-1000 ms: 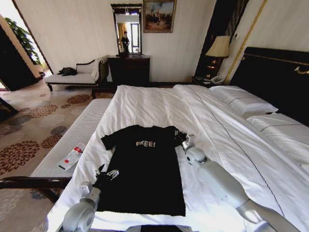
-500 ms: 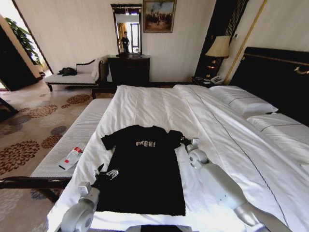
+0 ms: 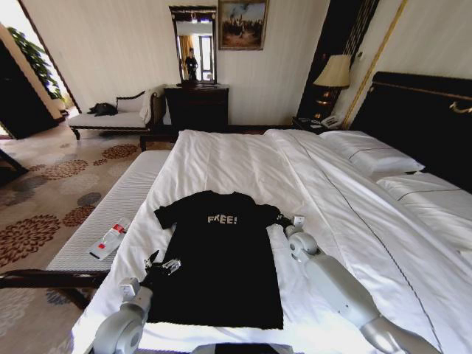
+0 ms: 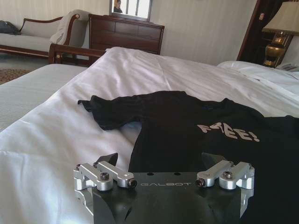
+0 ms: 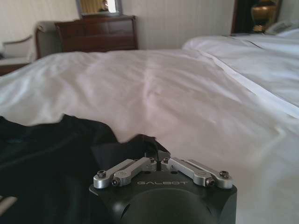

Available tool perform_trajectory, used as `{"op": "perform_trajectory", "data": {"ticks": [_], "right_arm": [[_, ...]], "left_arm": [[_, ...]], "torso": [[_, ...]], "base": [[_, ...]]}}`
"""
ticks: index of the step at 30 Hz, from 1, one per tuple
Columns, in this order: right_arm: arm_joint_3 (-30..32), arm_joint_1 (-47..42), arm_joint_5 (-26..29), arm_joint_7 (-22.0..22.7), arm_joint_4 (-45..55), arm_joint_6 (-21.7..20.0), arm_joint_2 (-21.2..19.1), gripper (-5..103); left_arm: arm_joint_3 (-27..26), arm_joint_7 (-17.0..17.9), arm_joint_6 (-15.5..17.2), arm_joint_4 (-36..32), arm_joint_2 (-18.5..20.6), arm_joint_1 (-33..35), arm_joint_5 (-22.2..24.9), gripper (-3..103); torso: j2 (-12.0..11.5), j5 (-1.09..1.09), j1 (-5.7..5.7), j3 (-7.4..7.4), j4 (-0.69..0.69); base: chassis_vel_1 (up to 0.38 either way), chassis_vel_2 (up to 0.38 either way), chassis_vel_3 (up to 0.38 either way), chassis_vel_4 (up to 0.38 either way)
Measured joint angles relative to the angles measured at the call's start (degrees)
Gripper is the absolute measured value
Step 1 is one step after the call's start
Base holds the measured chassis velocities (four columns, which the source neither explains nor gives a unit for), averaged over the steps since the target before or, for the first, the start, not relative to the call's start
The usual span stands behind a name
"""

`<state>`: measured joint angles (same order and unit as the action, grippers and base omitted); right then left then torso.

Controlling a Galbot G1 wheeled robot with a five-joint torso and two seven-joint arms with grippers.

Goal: Fold the clothes on the bed.

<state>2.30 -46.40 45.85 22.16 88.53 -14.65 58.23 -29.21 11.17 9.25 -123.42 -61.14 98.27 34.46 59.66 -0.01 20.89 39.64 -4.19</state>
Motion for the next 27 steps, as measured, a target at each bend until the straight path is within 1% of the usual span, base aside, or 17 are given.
{"op": "perform_trajectory", "data": {"ticks": [5, 6, 9, 10, 11, 14, 15, 20, 21, 24, 27], "right_arm": [[-5.3, 0.82, -0.67, -0.51, 6.2, 0.14, -0.59, 0], [-5.3, 0.82, -0.67, -0.51, 6.2, 0.14, -0.59, 0], [-10.07, 1.67, -1.86, -0.62, 8.59, -0.26, -0.65, 0], [-11.49, 2.14, -2.08, -0.65, 8.87, -0.43, -0.41, 0], [-11.49, 2.14, -2.08, -0.65, 8.87, -0.43, -0.41, 0], [-14.97, 3.76, -3.01, -0.83, 7.96, -0.58, 1.19, 0], [-14.97, 3.76, -3.01, -0.83, 7.96, -0.58, 1.19, 0], [-17.51, 5.31, -3.8, -0.62, 4.17, -0.55, 5.52, 0], [-17.51, 5.31, -3.8, -0.62, 4.17, -0.55, 5.52, 0], [-17.88, 5.68, -4.42, -0.58, 1.64, -0.13, 7.36, 0], [-17.91, 5.7, -4.6, -0.64, 0.36, 0.0, 7.8, 0]], "left_arm": [[-0.4, -0.07, -0.14, -0.02, -0.48, 0.58, -0.24, 100], [-0.4, -0.07, -0.14, -0.02, -0.48, 0.58, -0.24, 100], [-0.81, -0.12, -0.28, -0.04, -0.68, 0.99, -0.32, 100], [-0.94, -0.13, -0.29, -0.05, -0.72, 1.11, -0.32, 100], [-0.94, -0.13, -0.29, -0.05, -0.72, 1.11, -0.32, 100], [-1.26, -0.15, -0.3, -0.27, -0.9, 1.39, -0.32, 100], [-1.26, -0.15, -0.3, -0.27, -0.9, 1.39, -0.32, 100], [-1.56, -0.23, -0.37, -0.3, -1.24, 1.76, -0.33, 100], [-1.56, -0.23, -0.37, -0.3, -1.24, 1.76, -0.33, 100], [-1.58, -0.33, -0.44, -0.19, -1.41, 1.85, -0.37, 100], [-1.58, -0.34, -0.46, -0.08, -1.47, 1.84, -0.41, 100]], "torso": [[0.0, -0.01, 0.0, 0.0, 0.0], [0.0, -0.01, 0.0, 0.0, 0.0], [0.0, -0.01, 0.0, 0.0, 0.0], [0.0, 0.0, 0.0, 0.0, 0.0], [0.0, 0.0, 0.0, 0.0, 0.0], [0.0, 0.0, 0.0, 0.0, 0.0], [0.0, 0.0, 0.0, 0.0, 0.0], [0.0, 0.0, 0.0, 0.01, 0.0], [0.0, 0.0, 0.0, 0.01, 0.0], [0.0, 0.0, 0.0, 0.01, 0.01], [0.0, 0.0, 0.0, 0.01, 0.01]], "base": [[0.0, 0.0, 0.0, 0.0], [0.0, 0.0, 0.0, 0.0], [0.0, 0.0, 0.0, 0.0], [0.0, 0.0, 0.0, 0.0], [0.0, 0.0, 0.0, 0.0], [0.0, 0.0, 0.0, 0.0], [0.0, 0.0, 0.0, 0.0], [0.0, 0.0, 0.0, 0.0], [0.0, 0.0, 0.0, 0.0], [0.0, 0.0, 0.0, 0.0], [0.0, 0.0, 0.0, 0.0]]}}
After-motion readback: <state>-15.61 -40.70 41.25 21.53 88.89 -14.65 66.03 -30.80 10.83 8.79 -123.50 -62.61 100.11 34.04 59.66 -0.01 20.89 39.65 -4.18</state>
